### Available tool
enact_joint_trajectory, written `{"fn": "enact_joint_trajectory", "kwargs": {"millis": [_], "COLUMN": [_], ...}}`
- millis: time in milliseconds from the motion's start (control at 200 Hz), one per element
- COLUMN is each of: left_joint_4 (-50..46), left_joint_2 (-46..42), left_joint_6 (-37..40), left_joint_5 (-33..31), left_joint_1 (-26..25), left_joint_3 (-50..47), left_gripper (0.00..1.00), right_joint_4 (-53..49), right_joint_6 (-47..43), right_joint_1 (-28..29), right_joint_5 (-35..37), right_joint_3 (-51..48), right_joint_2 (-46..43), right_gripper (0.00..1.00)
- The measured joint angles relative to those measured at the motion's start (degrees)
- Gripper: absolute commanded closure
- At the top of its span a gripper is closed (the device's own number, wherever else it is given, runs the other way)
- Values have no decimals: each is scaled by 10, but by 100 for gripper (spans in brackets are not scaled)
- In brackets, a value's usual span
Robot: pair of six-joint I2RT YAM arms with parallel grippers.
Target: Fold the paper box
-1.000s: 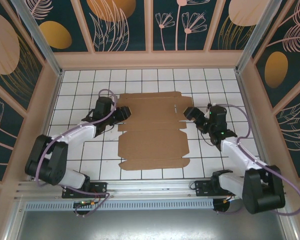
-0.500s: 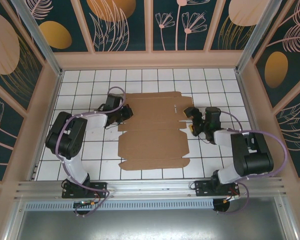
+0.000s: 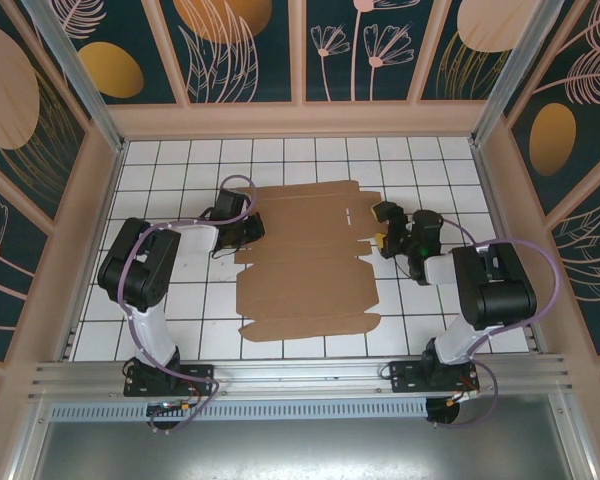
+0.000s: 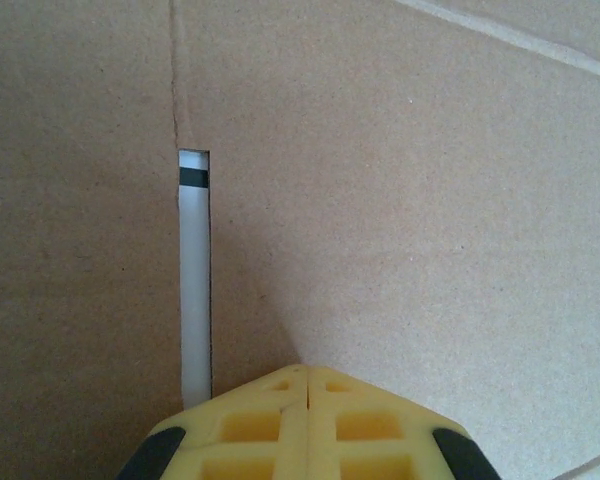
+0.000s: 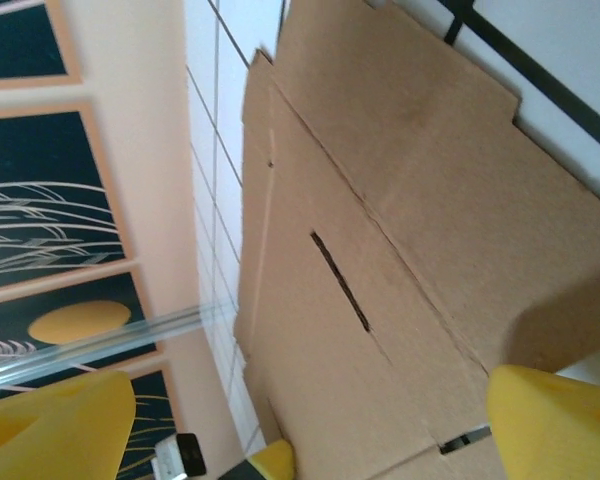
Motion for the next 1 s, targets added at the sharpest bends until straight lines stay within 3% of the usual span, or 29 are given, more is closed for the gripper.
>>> {"fn": "enact_joint_trajectory", "kwargs": {"millis": [130,235,420,530,766,1001], "left_joint_4": [0,0,-1,-5,-7,-8], "left_joint_2": [0,1,1,1,1,1], "left_joint_6": [6,9,9,9,9,12], "left_joint_5": [0,-3,-2,-2,0,0], "left_joint_1": [0,0,0,0,0,0], "left_joint_3": [1,3,4,6,7,7], "left_gripper": [100,100,100,100,100,100], "right_joint_4": [75,82,-111,-169,-221,-191], "right_joint_6": [18,22,-45,-70,-68,-42], "right_joint_1": [-5,-5,20,31,34,40], "right_joint_5": [0,0,34,46,53,56], "right_joint_3": [-13,-14,36,43,43,65], "right_joint_2": [19,24,-31,-70,-49,-11], "right_gripper": [19,18,15,15,14,14]}}
